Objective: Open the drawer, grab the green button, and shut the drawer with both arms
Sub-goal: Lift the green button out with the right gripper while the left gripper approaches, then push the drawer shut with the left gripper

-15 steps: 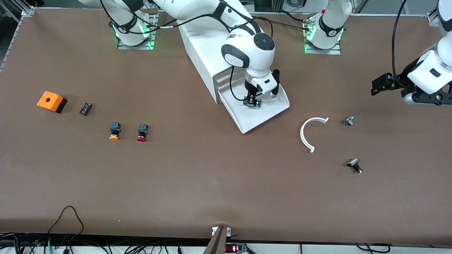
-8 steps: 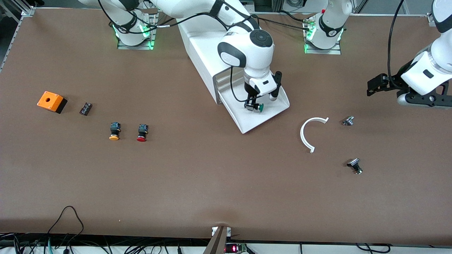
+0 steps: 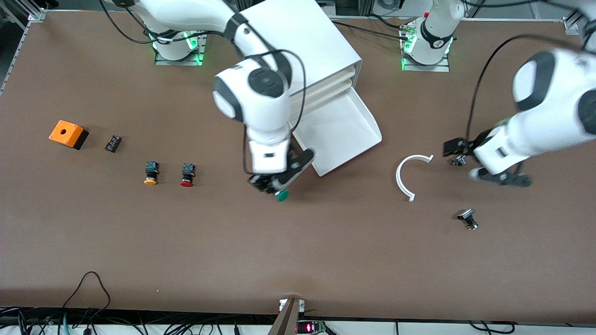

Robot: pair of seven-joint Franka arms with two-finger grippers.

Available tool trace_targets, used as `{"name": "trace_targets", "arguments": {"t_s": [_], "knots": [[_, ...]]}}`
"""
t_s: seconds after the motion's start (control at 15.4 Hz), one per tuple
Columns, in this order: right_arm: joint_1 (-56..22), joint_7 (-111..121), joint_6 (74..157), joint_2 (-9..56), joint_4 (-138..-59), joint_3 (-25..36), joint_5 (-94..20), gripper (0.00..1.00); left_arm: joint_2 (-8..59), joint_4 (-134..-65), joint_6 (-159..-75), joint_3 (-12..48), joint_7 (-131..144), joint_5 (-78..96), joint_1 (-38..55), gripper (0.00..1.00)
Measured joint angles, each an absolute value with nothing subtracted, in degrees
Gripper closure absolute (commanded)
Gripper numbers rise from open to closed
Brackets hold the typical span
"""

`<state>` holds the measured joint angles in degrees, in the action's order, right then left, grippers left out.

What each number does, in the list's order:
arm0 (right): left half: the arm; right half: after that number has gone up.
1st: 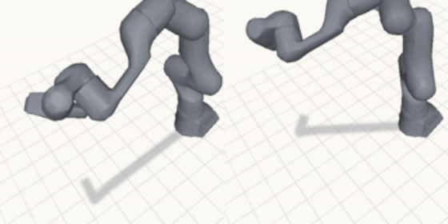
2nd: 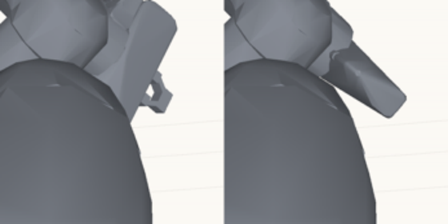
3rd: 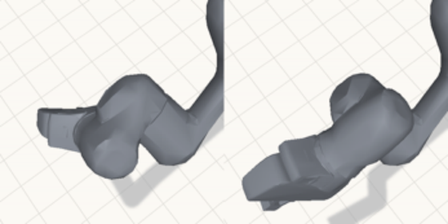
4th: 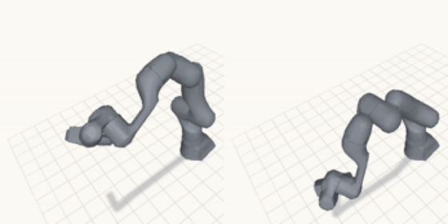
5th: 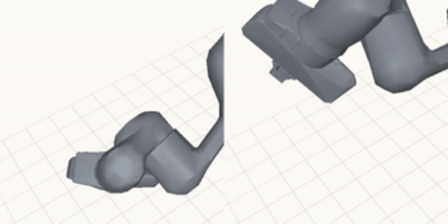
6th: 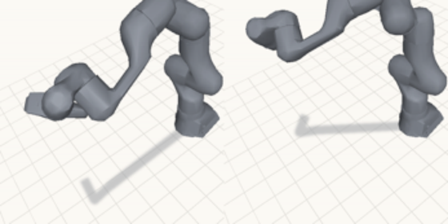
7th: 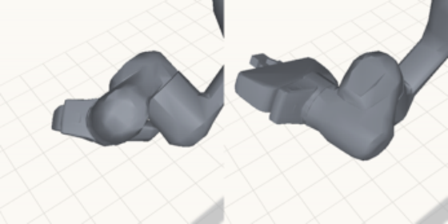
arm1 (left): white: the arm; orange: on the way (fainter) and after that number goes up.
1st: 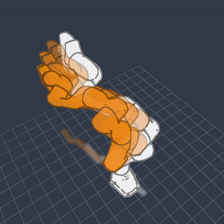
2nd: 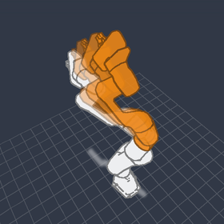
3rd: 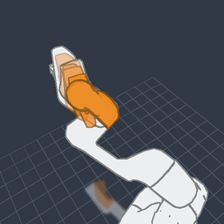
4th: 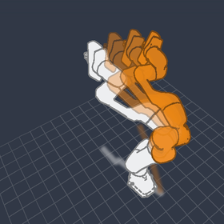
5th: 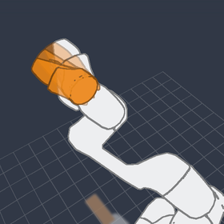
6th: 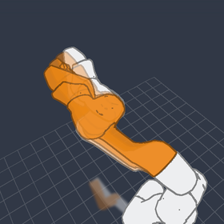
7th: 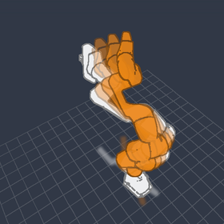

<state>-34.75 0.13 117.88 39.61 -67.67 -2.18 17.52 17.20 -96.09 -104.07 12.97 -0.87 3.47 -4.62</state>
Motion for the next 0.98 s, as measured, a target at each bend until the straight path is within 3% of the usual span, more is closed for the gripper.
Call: {"name": "trace_targets", "arguments": {"t_s": [0.39,0.72,0.98], "knots": [[-23.2,-14.8,125.9,36.9,-80.2,-1.9,13.2,0.62,30.8,-96.1,-115.3,9.4,-1.9,7.8,5.7,0.0],[-20.4,-22.7,130.0,36.8,-90.8,-1.9,11.0,0.62,32.3,-98.9,-124.4,7.9,16.9,9.1,14.2,0.0],[-18.1,-22.7,131.6,36.8,-94.2,-1.7,11.0,0.62,32.3,-104.4,-132.2,7.5,30.0,9.1,20.8,0.0]]}}
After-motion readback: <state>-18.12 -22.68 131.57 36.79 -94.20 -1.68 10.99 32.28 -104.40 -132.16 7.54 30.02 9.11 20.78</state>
